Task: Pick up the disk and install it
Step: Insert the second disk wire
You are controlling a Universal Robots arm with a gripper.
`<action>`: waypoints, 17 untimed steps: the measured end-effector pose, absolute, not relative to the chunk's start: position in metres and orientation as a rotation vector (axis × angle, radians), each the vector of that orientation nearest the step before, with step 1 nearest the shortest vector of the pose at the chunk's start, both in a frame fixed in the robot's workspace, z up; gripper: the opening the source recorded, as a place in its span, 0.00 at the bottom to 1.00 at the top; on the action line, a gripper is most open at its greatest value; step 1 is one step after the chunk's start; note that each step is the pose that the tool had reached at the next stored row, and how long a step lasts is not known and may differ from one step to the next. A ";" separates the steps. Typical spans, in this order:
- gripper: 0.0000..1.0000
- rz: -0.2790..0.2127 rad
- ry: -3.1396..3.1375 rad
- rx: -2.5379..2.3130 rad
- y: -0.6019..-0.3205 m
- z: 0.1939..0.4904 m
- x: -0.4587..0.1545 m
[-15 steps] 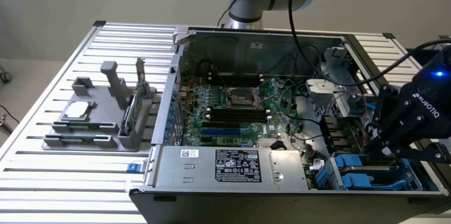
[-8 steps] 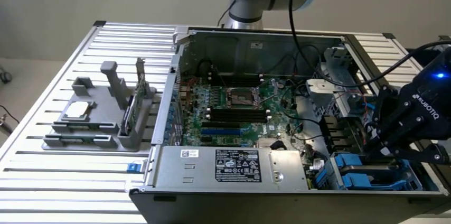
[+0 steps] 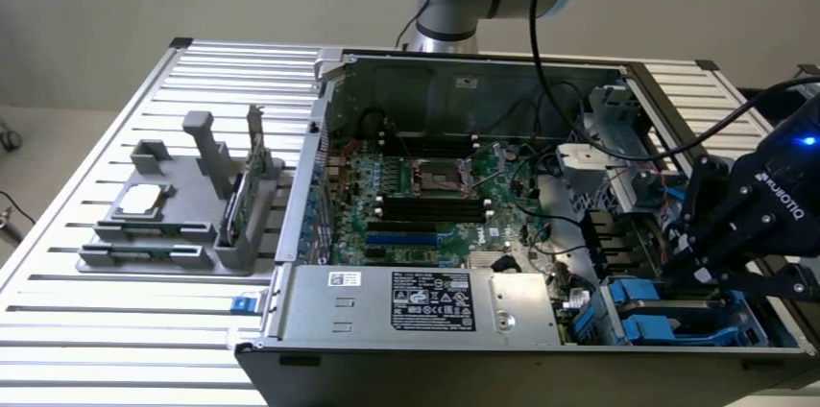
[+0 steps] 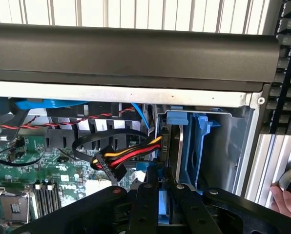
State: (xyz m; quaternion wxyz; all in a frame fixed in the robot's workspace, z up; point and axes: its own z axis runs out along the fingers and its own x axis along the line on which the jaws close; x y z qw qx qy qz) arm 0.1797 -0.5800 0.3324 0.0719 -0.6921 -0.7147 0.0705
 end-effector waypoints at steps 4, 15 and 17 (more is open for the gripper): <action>0.16 0.207 -2.146 -2.077 -0.582 0.331 0.180; 0.18 0.206 -2.145 -2.075 -0.585 0.329 0.180; 0.24 0.206 -2.143 -2.073 -0.586 0.329 0.180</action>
